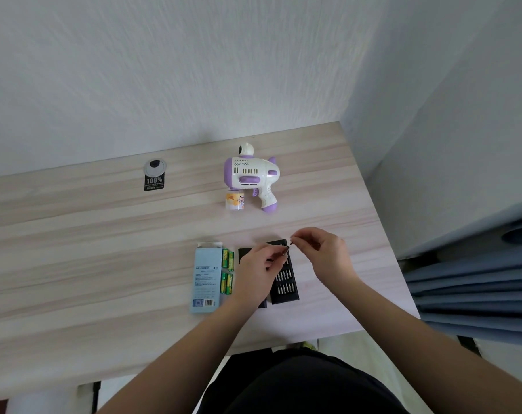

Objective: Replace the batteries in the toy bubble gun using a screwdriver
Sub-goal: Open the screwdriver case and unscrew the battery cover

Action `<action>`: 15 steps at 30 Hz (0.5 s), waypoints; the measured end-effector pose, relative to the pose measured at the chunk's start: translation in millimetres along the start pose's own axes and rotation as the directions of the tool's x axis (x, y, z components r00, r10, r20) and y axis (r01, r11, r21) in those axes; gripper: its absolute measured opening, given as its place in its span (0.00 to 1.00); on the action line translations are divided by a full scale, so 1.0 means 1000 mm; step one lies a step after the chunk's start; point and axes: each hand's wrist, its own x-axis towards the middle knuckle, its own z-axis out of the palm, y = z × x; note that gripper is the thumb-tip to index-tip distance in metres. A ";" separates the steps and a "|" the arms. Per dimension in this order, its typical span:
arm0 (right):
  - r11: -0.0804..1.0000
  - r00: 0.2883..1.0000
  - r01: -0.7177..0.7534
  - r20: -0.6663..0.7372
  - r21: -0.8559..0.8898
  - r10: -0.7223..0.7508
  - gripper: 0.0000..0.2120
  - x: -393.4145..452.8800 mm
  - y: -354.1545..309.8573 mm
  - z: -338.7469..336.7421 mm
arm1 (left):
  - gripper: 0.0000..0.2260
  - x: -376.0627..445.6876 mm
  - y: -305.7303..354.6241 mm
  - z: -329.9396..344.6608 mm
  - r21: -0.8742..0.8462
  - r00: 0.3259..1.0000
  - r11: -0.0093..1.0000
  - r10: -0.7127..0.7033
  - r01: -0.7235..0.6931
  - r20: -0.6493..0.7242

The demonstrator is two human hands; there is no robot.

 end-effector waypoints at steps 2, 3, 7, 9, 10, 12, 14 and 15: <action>1.000 1.000 0.004 0.008 -0.010 -0.004 0.02 -0.001 0.000 -0.002 | 0.09 -0.001 0.004 0.001 -0.001 1.000 1.000 0.015 -0.015 -0.005; 1.000 1.000 0.009 0.010 -0.012 -0.008 0.03 -0.001 0.001 -0.002 | 0.09 -0.001 0.005 0.002 -0.001 1.000 1.000 0.021 -0.021 -0.008; 1.000 1.000 0.017 0.017 -0.008 -0.017 0.03 -0.004 0.001 -0.004 | 0.09 -0.003 0.009 0.004 0.016 0.999 0.999 0.048 -0.048 -0.013; 1.000 1.000 0.016 0.022 -0.016 -0.016 0.03 -0.005 0.002 -0.005 | 0.09 -0.003 0.009 0.005 0.026 0.998 0.998 0.059 -0.059 -0.019; 1.000 1.000 0.016 0.023 -0.021 -0.016 0.03 -0.005 0.002 -0.005 | 0.09 -0.004 0.009 0.005 0.028 0.998 0.998 0.060 -0.059 -0.020; 0.999 1.000 0.019 0.025 -0.034 -0.018 0.03 -0.005 0.002 -0.007 | 0.09 -0.005 0.009 0.006 0.030 0.998 0.998 0.057 -0.056 -0.023; 0.998 0.999 0.019 0.027 -0.056 -0.018 0.03 -0.006 0.002 -0.007 | 0.09 -0.005 0.008 0.007 0.025 0.998 0.998 0.057 -0.056 -0.027; 0.998 0.999 0.016 0.029 -0.061 -0.014 0.03 -0.006 0.002 -0.007 | 0.09 -0.005 0.008 0.007 0.024 0.998 0.998 0.054 -0.054 -0.027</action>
